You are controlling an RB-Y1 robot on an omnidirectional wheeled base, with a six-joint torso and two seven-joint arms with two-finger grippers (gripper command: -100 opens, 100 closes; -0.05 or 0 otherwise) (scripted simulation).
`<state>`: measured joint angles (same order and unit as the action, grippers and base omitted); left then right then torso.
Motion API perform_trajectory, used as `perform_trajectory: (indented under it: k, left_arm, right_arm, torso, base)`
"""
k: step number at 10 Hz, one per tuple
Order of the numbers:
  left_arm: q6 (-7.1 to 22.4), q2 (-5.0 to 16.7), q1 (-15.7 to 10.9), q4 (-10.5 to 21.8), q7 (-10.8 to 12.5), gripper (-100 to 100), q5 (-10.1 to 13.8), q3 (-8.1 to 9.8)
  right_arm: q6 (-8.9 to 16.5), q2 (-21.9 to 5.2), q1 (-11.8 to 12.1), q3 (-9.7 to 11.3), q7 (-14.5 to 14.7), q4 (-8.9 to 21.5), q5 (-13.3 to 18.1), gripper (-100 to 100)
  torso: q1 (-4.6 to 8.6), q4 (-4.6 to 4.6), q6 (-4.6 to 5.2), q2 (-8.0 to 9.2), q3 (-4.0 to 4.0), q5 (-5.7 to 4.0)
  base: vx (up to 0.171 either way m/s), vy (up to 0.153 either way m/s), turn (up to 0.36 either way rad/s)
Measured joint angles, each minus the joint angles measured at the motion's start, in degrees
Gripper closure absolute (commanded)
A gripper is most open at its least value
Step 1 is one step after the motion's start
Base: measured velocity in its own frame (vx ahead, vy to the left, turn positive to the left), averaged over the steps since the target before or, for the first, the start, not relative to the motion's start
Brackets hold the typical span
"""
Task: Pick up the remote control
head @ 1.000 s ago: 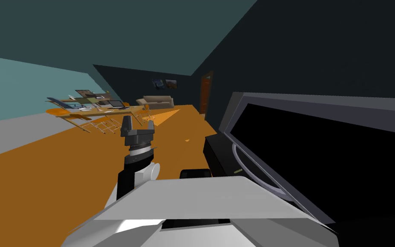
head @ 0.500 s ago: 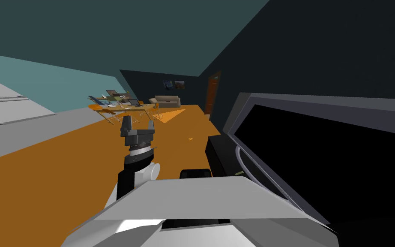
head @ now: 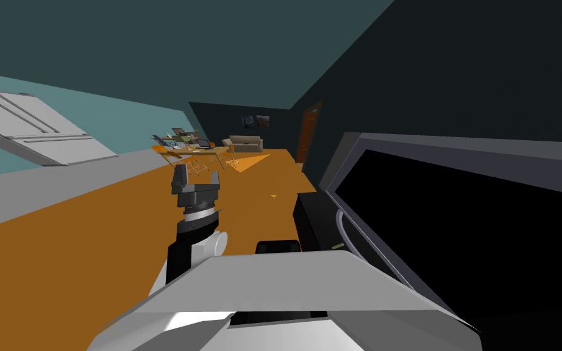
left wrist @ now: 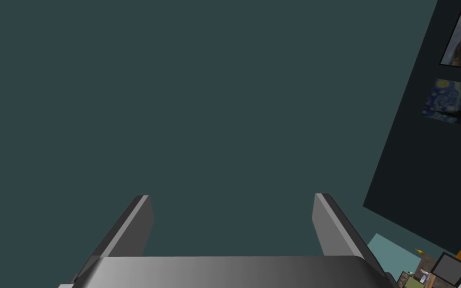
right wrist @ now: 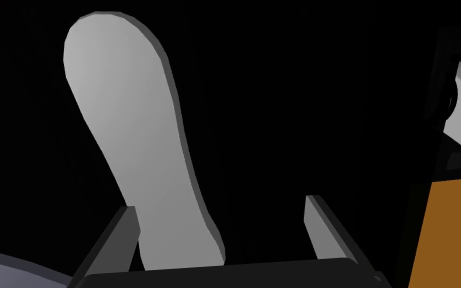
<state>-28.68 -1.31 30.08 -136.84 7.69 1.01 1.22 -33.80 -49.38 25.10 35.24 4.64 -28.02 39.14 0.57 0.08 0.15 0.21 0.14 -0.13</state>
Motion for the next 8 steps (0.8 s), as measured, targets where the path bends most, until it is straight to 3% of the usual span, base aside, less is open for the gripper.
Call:
perform_trajectory:
  k: [3,4,5,6,8]
  left_arm:
    - [0.0,0.0,0.0,0.0,0.0,0,0.0,0.00]
    - [0.0,0.0,0.0,0.0,0.0,0,0.0,0.00]
    - [0.0,0.0,0.0,0.0,0.0,0,0.0,0.00]
    - [0.0,0.0,0.0,0.0,0.0,0,0.0,0.00]
    - [0.0,0.0,0.0,0.0,0.0,0,0.0,0.00]
  right_arm:
    - [1.2,2.9,-2.2,0.2,1.3,4.2,1.9,-100]
    - [1.2,3.1,-2.3,0.2,1.6,4.5,2.0,0]
    - [1.2,3.1,-2.3,0.2,1.6,4.4,2.0,-100]
    - [1.2,4.6,-3.1,-0.1,2.5,6.4,1.8,-100]
    - [2.7,5.5,-3.0,0.2,2.3,5.7,1.8,-100]
  torso:
    - [0.14,0.00,0.01,-0.01,-0.01,-0.05]
    - [-0.09,-0.02,0.04,-0.13,-0.07,0.01]
    - [-0.26,-0.05,0.03,-0.25,-0.14,0.05]
    - [-0.24,-0.06,0.02,-0.27,-0.15,0.04]
    - [-0.20,-0.06,0.03,-0.29,-0.16,0.04]
  base:
    - [-0.067,-0.107,0.149]
    - [-0.007,-0.011,-0.003]
    - [-0.015,-0.031,0.053]
    - [-0.017,-0.043,0.045]
    - [-0.013,-0.047,0.036]
